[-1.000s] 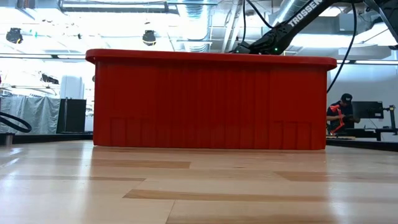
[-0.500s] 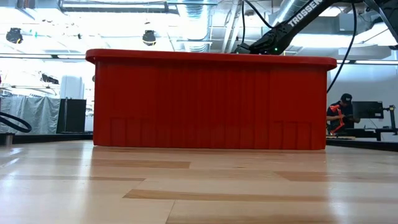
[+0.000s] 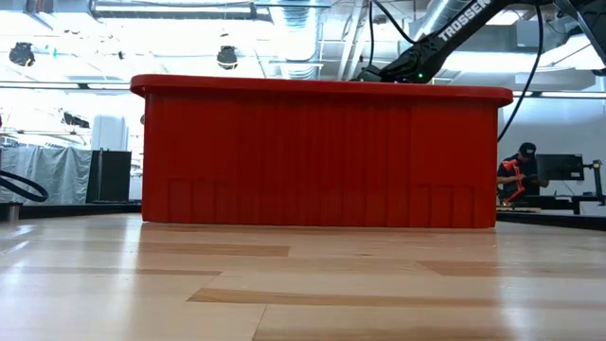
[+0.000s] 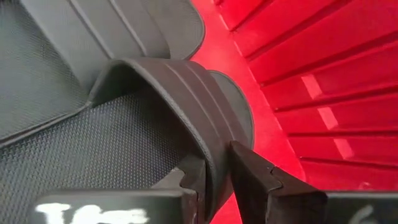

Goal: Pick and place slides into bin
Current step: Put the black slide into the red container

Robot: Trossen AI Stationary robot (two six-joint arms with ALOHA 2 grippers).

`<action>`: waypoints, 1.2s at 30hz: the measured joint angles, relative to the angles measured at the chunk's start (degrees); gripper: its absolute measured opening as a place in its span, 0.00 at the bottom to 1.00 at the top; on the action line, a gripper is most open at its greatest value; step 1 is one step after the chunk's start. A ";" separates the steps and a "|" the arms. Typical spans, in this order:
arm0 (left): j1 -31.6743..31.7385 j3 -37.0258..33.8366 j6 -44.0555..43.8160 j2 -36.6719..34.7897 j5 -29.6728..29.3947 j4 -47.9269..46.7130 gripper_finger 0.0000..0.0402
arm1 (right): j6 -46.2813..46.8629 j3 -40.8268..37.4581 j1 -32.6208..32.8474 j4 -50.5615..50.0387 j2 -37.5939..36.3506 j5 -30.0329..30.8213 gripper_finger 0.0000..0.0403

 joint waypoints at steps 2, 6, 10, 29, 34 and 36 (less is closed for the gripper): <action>0.00 0.00 0.00 0.00 0.00 0.00 0.36 | -0.01 0.02 -0.05 0.00 0.00 -0.62 0.14; -0.01 0.00 0.00 0.00 0.00 -0.01 0.36 | -0.02 0.04 -0.05 0.04 0.02 -1.31 0.14; -0.02 0.00 0.00 0.00 0.00 -0.02 0.36 | -0.25 0.04 -0.03 0.02 0.07 -1.48 0.14; 0.00 0.00 0.00 0.00 0.00 -0.09 0.36 | -0.39 0.04 -0.35 0.00 0.09 -2.16 0.32; -0.01 0.00 0.00 0.00 0.00 -0.09 0.36 | -0.42 0.04 -0.35 0.00 0.11 -2.14 0.37; 0.00 0.00 0.00 0.00 0.00 -0.09 0.36 | -0.43 0.04 -0.35 0.14 0.11 -2.11 0.38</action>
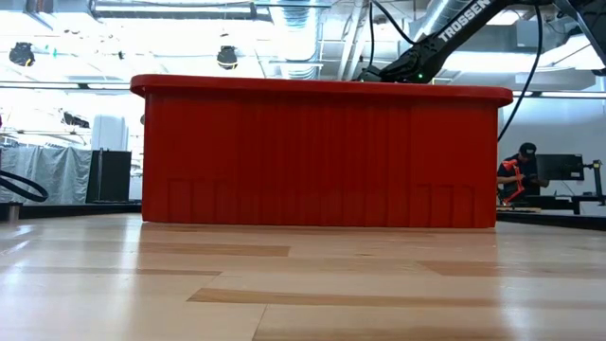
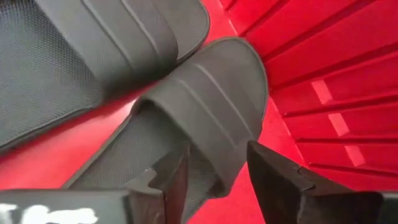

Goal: Pick and place slides into bin
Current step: Put the black slide into the red container, then return to Home Position

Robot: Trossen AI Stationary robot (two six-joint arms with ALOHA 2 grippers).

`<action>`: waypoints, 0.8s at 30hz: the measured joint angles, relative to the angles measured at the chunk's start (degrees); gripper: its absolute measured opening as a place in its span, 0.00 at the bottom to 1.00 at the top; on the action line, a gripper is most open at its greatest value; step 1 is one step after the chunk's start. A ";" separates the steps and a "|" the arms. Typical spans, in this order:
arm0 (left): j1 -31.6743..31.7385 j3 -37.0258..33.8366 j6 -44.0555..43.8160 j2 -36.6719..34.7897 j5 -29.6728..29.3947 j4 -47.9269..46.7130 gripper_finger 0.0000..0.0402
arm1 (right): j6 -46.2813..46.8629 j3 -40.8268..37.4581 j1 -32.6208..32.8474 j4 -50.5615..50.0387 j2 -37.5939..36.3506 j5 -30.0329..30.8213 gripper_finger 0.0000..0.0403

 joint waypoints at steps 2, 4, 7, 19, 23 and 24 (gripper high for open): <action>-0.01 0.00 0.00 0.00 0.00 0.00 0.36 | 0.01 0.00 0.00 -0.07 0.00 0.00 0.39; 0.00 -0.02 0.00 0.00 0.00 0.00 0.36 | 0.01 0.00 0.00 -0.05 0.00 0.00 0.39; 0.00 0.00 -0.02 0.00 0.00 0.00 0.36 | 0.01 0.00 0.00 -0.14 0.00 0.02 0.39; 0.00 -0.01 -0.07 0.01 0.02 0.01 0.36 | -0.65 1.80 2.58 -2.12 -0.07 8.15 0.35; 0.00 0.00 -0.09 0.00 0.02 0.00 0.36 | -0.95 5.06 3.59 -5.28 -0.07 8.46 0.34; 0.00 -0.02 -0.10 0.00 0.02 0.02 0.36 | -0.88 6.21 3.87 -6.34 -0.09 8.45 0.34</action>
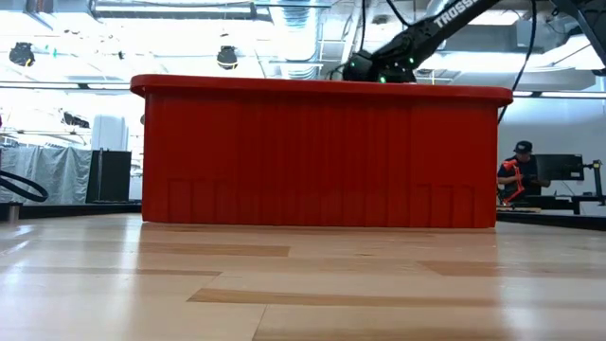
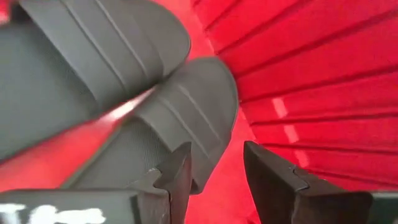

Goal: Pick and place slides into bin
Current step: Return to Home Position

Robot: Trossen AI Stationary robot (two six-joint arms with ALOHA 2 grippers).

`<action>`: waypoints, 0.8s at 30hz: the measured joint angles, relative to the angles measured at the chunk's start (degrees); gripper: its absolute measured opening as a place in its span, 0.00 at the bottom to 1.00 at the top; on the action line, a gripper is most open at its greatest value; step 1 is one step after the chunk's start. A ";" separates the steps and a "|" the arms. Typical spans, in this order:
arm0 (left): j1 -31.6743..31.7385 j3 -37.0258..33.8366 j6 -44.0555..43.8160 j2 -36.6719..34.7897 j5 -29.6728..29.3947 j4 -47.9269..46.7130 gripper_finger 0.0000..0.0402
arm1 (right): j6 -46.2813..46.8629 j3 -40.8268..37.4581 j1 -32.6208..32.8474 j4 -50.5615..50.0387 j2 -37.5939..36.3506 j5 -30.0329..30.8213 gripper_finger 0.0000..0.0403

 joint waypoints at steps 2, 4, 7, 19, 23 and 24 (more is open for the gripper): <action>0.00 0.01 -0.01 0.00 0.00 0.00 0.36 | 1.04 2.40 0.46 -2.53 -0.04 -0.02 0.34; 0.00 0.01 -0.09 0.01 0.00 0.01 0.36 | 2.47 5.06 0.92 -5.59 -0.13 -0.08 0.35; -0.02 -0.01 -1.68 -0.80 0.11 -0.27 0.36 | 4.67 7.64 1.42 -7.75 -2.30 -1.95 0.35; -0.01 -3.16 -12.39 -12.94 13.08 -5.86 0.36 | 16.03 8.00 2.16 -5.40 -25.00 -22.10 0.34; 0.00 -7.70 -16.83 -14.96 13.29 -8.12 0.36 | 19.52 7.99 4.26 -5.19 -31.32 -25.72 0.35; 0.00 -8.84 -18.14 -15.61 13.33 -8.40 0.36 | 20.42 7.78 5.04 -5.01 -32.90 -26.20 0.35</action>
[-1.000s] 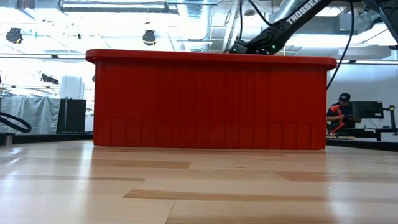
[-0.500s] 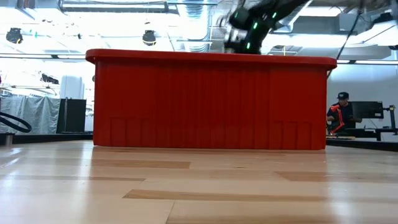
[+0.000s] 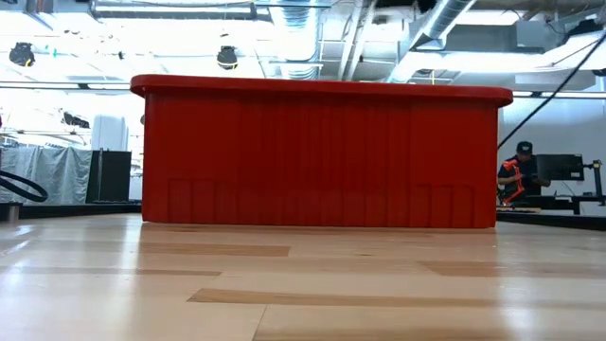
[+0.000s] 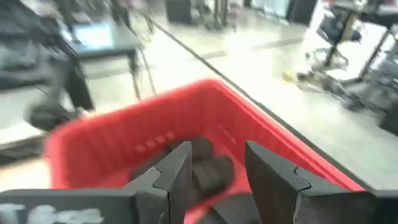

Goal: Pick and place slides into bin
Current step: Return to Home Position

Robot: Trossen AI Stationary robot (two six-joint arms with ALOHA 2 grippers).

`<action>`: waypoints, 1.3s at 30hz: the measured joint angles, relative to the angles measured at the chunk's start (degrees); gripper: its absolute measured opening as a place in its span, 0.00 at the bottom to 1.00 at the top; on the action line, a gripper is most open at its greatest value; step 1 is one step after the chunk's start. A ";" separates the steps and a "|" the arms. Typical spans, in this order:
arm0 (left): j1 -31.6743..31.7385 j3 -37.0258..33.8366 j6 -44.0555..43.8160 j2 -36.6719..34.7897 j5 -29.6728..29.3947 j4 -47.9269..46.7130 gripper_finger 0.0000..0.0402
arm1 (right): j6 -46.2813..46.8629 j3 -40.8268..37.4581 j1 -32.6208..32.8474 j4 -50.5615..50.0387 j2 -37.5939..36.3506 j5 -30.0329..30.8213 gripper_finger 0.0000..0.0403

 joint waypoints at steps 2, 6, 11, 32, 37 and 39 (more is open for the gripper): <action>0.00 -2.51 -2.54 -1.58 1.20 -0.31 0.36 | 1.63 -0.93 1.70 0.33 -3.13 -0.79 0.35; 0.00 -7.56 -6.12 -5.96 6.22 -0.30 0.36 | 4.37 -3.30 6.55 0.93 -8.29 -1.07 0.35; 0.00 -13.16 -8.75 -10.75 10.26 -0.06 0.36 | 7.47 -8.56 13.00 3.25 -13.76 -1.05 0.34; -0.02 -32.42 -15.89 -10.66 18.30 14.26 0.36 | 13.97 -14.27 39.86 7.00 -22.64 -0.74 0.35; -0.04 -39.54 -18.59 -10.61 19.90 24.14 0.36 | 10.84 -15.00 46.40 8.56 -23.80 -1.07 0.34; -0.07 -41.92 -19.58 -10.64 20.21 27.65 0.36 | 9.70 -17.38 48.46 10.08 -25.22 -1.07 0.34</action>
